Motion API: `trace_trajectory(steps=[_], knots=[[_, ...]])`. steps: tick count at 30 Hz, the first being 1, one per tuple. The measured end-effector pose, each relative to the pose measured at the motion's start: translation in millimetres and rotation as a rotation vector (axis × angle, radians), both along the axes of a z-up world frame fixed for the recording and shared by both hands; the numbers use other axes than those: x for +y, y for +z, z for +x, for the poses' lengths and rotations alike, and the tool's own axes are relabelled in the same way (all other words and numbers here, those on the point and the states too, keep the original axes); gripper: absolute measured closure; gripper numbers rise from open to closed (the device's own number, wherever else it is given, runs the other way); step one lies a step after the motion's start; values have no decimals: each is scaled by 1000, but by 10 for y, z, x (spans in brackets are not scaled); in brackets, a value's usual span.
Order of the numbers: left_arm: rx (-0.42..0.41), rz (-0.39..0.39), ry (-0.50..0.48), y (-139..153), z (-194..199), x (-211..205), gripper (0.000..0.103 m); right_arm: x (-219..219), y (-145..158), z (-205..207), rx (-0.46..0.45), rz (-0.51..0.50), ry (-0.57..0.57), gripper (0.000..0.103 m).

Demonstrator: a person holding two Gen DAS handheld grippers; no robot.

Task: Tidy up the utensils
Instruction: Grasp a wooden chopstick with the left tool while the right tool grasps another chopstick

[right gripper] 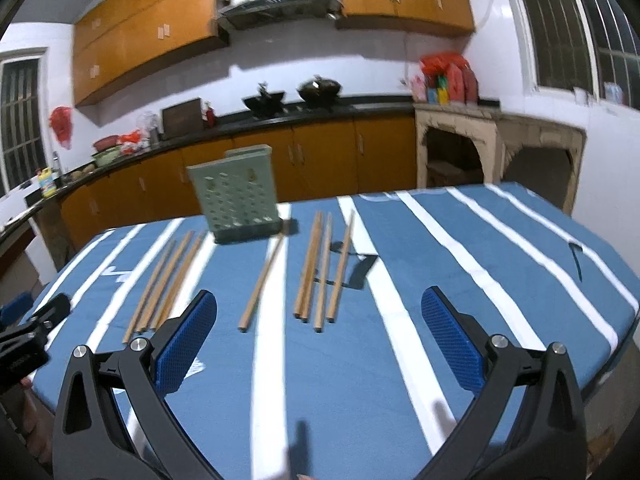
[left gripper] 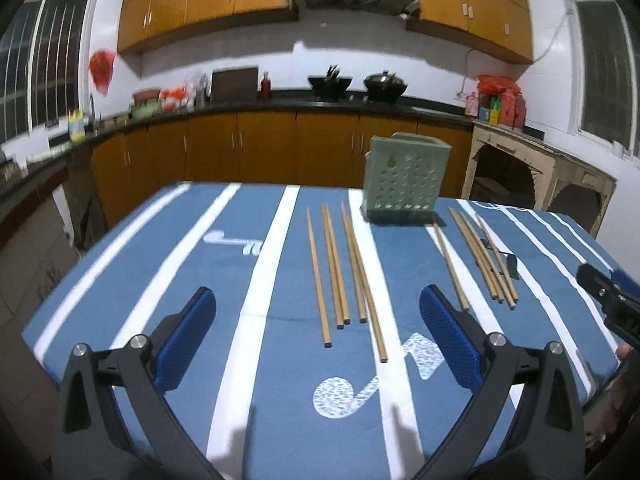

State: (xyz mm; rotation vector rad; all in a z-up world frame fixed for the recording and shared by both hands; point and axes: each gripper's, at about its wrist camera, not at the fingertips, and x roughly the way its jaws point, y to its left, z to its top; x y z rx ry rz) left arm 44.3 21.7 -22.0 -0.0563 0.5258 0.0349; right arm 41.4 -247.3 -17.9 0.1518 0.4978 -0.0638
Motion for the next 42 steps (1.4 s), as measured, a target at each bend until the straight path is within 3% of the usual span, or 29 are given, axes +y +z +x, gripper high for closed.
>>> trace_trajectory(steps=[4, 5, 7, 9, 12, 19, 21, 24, 32, 42], knots=[[74, -33, 39, -73, 274, 191, 4, -160, -89, 286, 88, 38, -48, 6], [94, -44, 45, -96, 355, 250, 4, -201, -117, 368, 115, 48, -60, 17], [124, -53, 50, -130, 496, 319, 13, -261, -205, 601, 206, 74, -70, 31], [165, -54, 47, -174, 650, 370, 29, -302, -305, 791, 274, 107, -56, 47], [213, -56, 28, -244, 828, 352, 43, -319, -470, 1050, 347, 149, -39, 61], [295, -67, -13, -426, 1112, 287, 59, -187, -573, 1289, 399, 143, -2, 74], [315, -80, -19, -463, 1181, 286, 62, -170, -627, 1346, 422, 132, 5, 85], [341, -89, -24, -510, 1286, 262, 69, -182, -660, 1328, 409, 100, 0, 95], [395, -82, -47, -612, 1430, 186, 86, -386, -662, 1339, 402, 124, -51, 95], [419, -35, -55, -670, 1541, 133, 95, -374, -662, 1436, 392, 104, -35, 95]])
